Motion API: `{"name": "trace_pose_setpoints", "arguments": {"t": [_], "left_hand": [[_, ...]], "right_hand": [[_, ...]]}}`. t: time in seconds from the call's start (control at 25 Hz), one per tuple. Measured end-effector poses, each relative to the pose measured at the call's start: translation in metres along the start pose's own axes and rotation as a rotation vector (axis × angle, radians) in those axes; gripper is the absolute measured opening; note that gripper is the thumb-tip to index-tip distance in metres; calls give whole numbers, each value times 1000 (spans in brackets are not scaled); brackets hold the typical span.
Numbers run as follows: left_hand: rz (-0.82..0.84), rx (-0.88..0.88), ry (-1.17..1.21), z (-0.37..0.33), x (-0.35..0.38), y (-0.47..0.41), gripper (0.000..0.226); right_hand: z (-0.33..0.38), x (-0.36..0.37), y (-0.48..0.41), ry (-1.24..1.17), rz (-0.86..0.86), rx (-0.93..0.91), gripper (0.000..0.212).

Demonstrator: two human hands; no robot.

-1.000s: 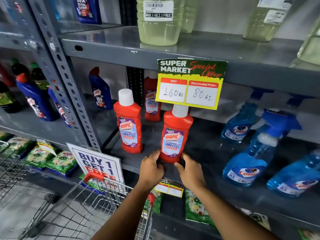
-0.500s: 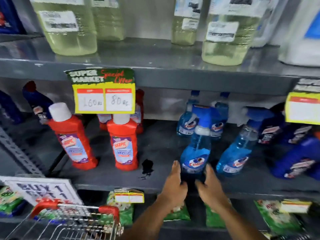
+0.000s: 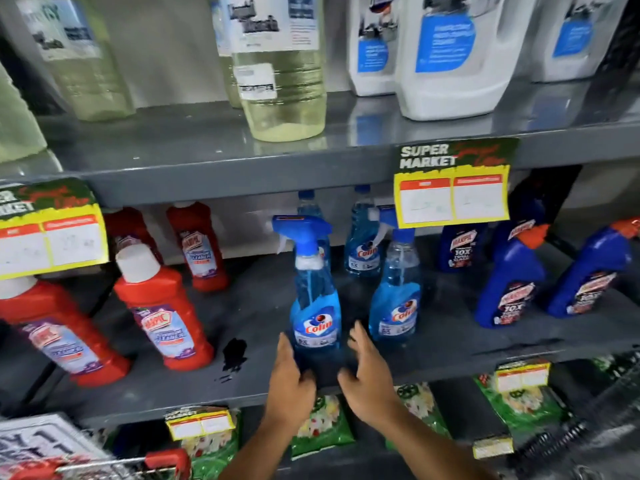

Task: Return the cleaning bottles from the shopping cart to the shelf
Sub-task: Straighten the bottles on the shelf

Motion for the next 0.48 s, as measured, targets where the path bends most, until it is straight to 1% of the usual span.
{"name": "trace_pose_setpoints", "arguments": {"t": [0.04, 0.08, 0.12, 0.16, 0.2, 0.24, 0.28, 0.32, 0.4, 0.44, 0.48], "left_hand": [[-68, -26, -5, 5, 7, 9, 80], [-110, -4, -20, 3, 18, 23, 80], [-109, 55, -35, -5, 34, 38, 81], [-55, 130, -42, -19, 56, 50, 81], [43, 218, -25, -43, 82, 57, 81], [130, 274, 0, -73, 106, 55, 79], [236, 297, 29, -103, 130, 47, 78], [311, 266, 62, -128, 160, 34, 78], [399, 77, 133, -157, 211, 2, 84], [421, 7, 153, -164, 229, -12, 85], [426, 9, 162, -166, 245, -21, 84]], "right_hand": [[-8, -19, 13, -49, -120, -70, 65], [-19, -46, 26, -59, -268, -124, 57], [-37, -79, 36, -63, -430, -148, 52], [-62, -117, 39, -54, -581, -103, 50], [-82, -157, 39, -39, -683, -48, 51], [-100, -194, 31, 13, -735, 18, 49], [-112, -223, 19, 42, -708, 54, 47], [-116, -243, 8, 23, -596, 106, 50], [-122, -255, -14, -22, -337, 139, 79], [-126, -257, -21, -16, -268, 128, 86], [-125, -259, -22, 17, -252, 115, 88]]}}
Point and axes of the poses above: each hand's wrist, its own y-axis away from the middle knuckle, its own x-axis out of the palm, z = x × y, the point moved 4 cm from there along -y, towards the middle knuckle, and after that the axes turned 4 degrees about z, right-handed, at the moved point
